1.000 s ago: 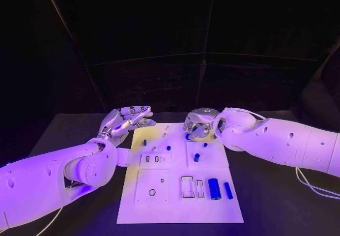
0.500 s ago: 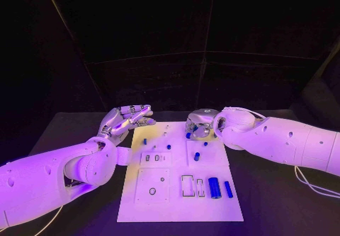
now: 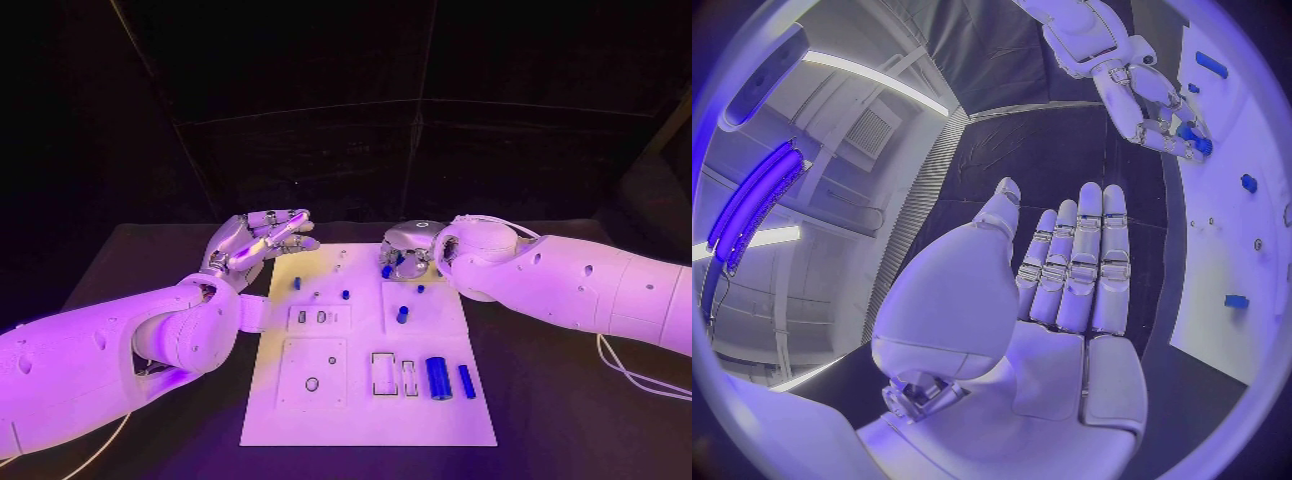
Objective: Assemble the parts on the task board
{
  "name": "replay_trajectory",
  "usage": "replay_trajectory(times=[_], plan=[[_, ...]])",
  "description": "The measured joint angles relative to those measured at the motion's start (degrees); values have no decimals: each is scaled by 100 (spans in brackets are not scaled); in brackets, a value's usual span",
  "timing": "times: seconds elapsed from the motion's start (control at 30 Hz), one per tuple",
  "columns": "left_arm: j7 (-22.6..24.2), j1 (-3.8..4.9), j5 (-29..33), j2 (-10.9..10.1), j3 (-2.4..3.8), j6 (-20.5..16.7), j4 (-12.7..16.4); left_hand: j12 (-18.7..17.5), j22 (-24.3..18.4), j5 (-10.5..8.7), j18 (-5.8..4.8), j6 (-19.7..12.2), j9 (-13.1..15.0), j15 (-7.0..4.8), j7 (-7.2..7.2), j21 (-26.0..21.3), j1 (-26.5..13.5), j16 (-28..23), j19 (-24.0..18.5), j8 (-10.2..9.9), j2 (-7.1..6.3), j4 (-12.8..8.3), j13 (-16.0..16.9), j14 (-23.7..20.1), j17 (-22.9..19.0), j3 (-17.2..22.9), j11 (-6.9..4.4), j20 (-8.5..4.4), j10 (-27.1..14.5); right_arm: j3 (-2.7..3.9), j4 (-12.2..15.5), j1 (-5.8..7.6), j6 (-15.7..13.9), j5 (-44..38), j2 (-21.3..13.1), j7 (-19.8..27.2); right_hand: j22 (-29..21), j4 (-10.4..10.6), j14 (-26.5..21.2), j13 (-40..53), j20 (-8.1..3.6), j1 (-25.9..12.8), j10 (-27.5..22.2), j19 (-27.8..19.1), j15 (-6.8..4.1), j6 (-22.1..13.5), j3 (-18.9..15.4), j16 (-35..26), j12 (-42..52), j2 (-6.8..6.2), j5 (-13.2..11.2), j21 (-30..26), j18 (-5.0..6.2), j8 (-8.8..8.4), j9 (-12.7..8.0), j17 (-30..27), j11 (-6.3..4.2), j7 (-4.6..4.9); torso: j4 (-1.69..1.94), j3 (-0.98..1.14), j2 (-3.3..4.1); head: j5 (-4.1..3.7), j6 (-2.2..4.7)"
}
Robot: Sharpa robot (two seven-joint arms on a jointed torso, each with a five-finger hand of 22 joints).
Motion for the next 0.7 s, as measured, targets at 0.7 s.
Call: replay_trajectory(times=[0.7], plan=[[-8, 0, -1, -4, 0, 4, -9, 0, -7, 0, -1, 0, -3, 0, 0, 1, 27, -23, 19, -22, 26, -34, -5, 0, 10, 2, 0, 19, 0, -2, 19, -21, -330, 44, -50, 12, 458, 339, -2, 67, -93, -161, 575, 256, -42, 465, 406, 237, 153, 83, -176, 241, -92, 159, 5, 162, -205, -112, -2, -1, -3, 2, -37]])
